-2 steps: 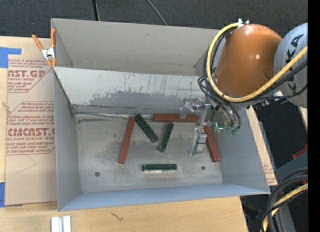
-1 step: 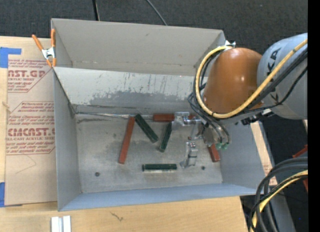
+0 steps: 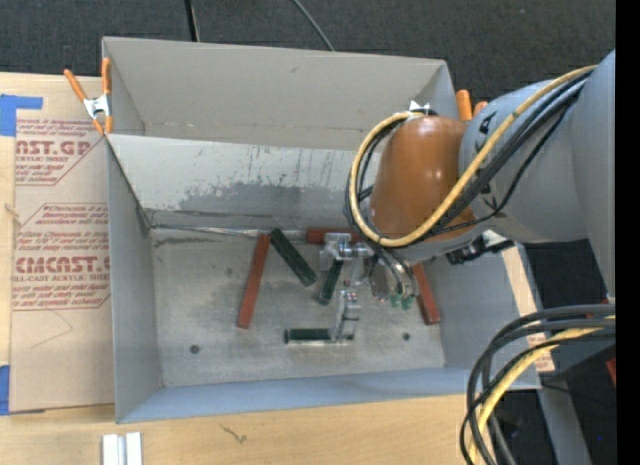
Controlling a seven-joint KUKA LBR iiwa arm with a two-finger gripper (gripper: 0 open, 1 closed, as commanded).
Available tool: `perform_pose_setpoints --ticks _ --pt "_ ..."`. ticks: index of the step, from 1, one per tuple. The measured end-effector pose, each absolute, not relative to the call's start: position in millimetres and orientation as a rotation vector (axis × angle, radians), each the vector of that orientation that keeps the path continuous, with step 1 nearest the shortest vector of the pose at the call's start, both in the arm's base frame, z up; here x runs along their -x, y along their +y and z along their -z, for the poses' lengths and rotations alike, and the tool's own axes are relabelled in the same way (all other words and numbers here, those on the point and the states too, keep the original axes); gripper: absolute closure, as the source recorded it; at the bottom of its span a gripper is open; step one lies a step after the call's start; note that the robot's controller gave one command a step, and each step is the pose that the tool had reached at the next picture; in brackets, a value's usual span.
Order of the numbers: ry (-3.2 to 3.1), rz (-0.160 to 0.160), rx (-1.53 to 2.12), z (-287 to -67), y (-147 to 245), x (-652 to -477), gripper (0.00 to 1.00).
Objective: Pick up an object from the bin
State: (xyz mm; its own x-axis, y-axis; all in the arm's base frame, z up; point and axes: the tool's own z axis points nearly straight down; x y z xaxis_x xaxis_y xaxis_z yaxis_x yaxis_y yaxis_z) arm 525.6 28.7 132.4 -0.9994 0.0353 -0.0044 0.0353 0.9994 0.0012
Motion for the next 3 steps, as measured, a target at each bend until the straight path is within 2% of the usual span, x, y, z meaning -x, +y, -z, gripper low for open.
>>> perform_pose_setpoints --ticks 1,2,3 --pt "3.137 -0.002 -0.146 -101 31 -513.1 0.0" --pt "3.106 -0.003 -0.413 -72 35 -523.1 1.0" --pt "3.114 0.0 -0.413 -70 35 -520.8 0.0"
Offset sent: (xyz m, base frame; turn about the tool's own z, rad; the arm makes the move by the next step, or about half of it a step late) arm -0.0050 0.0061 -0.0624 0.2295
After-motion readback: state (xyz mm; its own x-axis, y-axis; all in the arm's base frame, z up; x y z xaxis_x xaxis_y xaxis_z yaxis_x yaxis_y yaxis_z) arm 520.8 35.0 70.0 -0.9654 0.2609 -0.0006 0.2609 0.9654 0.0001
